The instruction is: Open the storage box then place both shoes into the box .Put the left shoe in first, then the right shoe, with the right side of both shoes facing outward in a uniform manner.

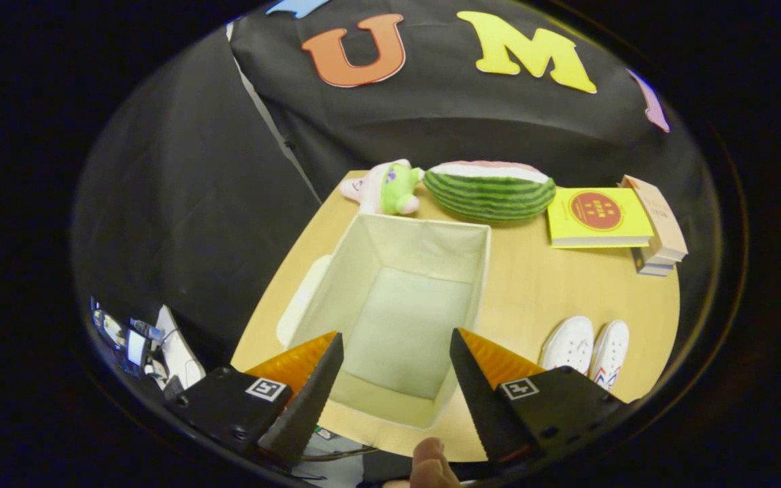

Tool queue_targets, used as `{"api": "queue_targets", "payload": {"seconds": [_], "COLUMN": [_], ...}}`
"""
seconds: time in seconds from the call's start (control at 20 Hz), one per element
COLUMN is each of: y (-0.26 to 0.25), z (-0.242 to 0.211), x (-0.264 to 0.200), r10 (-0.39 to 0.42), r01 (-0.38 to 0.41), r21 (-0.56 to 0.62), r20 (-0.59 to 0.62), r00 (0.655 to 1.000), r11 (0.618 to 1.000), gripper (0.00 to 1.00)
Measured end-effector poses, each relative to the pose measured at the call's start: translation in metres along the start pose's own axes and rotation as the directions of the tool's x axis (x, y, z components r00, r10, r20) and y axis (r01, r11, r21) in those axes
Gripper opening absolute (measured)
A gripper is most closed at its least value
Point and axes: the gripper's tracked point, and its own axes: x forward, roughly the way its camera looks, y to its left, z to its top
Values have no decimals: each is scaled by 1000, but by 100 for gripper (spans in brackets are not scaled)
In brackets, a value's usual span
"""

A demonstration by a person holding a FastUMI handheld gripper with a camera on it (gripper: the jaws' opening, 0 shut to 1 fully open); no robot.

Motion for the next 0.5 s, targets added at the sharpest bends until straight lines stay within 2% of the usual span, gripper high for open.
{"api": "queue_targets", "payload": {"seconds": [0.35,0.5], "y": [-103,-151], "z": [-41,-62], "x": [-3,1], "r10": [-96,-150], "r01": [99,152], "r21": [40,11], "r20": [-70,-106], "r00": [993,983], "r11": [994,988], "gripper": [99,99]}}
